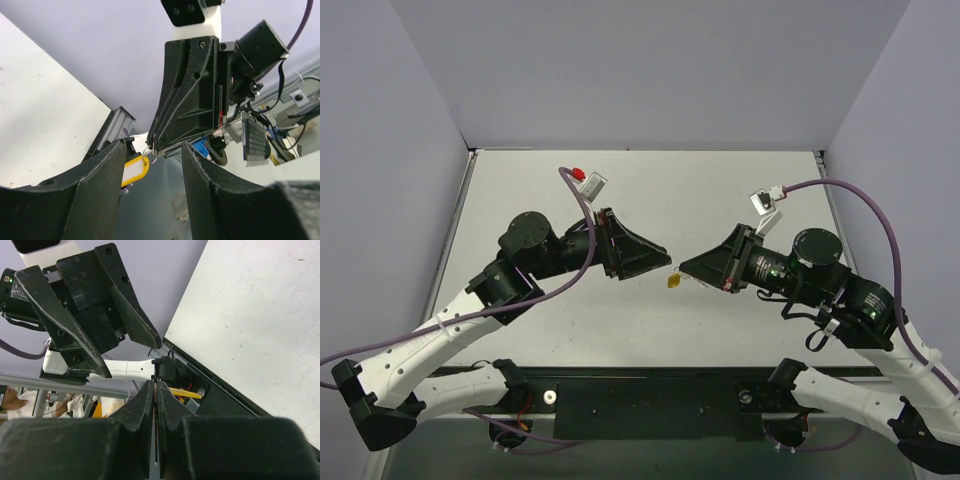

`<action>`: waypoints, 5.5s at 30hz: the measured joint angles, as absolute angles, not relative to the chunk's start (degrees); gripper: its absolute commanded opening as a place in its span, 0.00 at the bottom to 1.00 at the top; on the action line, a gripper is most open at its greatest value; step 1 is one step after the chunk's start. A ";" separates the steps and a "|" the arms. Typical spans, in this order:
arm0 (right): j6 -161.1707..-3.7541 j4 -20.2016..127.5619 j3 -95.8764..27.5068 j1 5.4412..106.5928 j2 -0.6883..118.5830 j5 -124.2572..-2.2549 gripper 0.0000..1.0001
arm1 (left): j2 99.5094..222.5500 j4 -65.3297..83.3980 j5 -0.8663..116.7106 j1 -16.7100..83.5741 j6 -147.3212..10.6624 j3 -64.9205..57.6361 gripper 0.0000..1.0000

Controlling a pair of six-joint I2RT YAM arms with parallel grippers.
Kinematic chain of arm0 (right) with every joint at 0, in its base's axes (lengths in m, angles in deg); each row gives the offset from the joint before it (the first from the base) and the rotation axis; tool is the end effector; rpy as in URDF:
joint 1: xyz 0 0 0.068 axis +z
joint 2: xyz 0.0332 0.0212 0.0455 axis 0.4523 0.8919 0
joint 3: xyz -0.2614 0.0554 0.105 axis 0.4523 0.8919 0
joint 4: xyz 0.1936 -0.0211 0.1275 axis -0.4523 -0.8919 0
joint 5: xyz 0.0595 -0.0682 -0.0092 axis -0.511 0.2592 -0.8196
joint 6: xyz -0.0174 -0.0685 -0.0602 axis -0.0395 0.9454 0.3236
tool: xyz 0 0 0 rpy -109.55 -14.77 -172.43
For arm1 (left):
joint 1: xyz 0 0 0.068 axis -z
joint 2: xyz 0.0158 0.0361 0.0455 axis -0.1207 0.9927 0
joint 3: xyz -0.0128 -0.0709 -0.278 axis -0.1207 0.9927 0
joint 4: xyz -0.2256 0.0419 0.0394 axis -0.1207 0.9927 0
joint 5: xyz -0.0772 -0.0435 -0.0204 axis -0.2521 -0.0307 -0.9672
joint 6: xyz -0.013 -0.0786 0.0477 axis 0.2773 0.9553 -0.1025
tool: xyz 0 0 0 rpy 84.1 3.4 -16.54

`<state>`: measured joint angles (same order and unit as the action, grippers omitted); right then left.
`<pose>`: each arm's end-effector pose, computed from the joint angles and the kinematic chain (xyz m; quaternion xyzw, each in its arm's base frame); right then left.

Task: Remove the keys from the keyring

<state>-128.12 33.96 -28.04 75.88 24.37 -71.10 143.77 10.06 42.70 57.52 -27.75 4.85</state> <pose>0.0858 0.1325 0.4619 -0.0766 0.6868 0.6138 0.3817 0.1203 -0.1988 0.4481 0.1430 0.6533 -0.6556 0.3506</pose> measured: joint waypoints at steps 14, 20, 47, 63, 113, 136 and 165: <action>-128.14 34.40 -28.22 76.12 25.24 -72.57 0.00 | 146.88 1.53 31.29 57.02 -23.42 8.02 0.38; -128.12 34.57 -28.74 76.12 25.24 -73.02 0.00 | 147.03 0.96 30.68 56.84 -23.14 8.10 0.18; -128.68 34.75 -29.12 76.49 24.83 -65.09 0.00 | 147.03 -0.24 46.81 61.45 -21.19 8.96 0.00; -129.69 35.49 -29.07 76.91 24.91 -59.39 0.00 | 146.33 -2.12 64.58 67.66 -19.46 10.94 0.00; -126.78 35.38 -33.12 77.61 29.20 -79.69 0.00 | 141.89 1.03 31.35 56.95 -27.81 9.68 0.43; -125.30 35.27 -33.55 77.61 28.85 -74.38 0.00 | 142.68 0.07 35.00 56.93 -23.40 9.98 0.00; -125.71 34.59 -31.89 81.02 28.15 -58.99 0.00 | 141.09 4.92 87.35 78.18 -20.45 11.49 0.00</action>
<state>-125.71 34.59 -31.89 81.02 28.15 -58.99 141.09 4.92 87.35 78.18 -20.45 11.49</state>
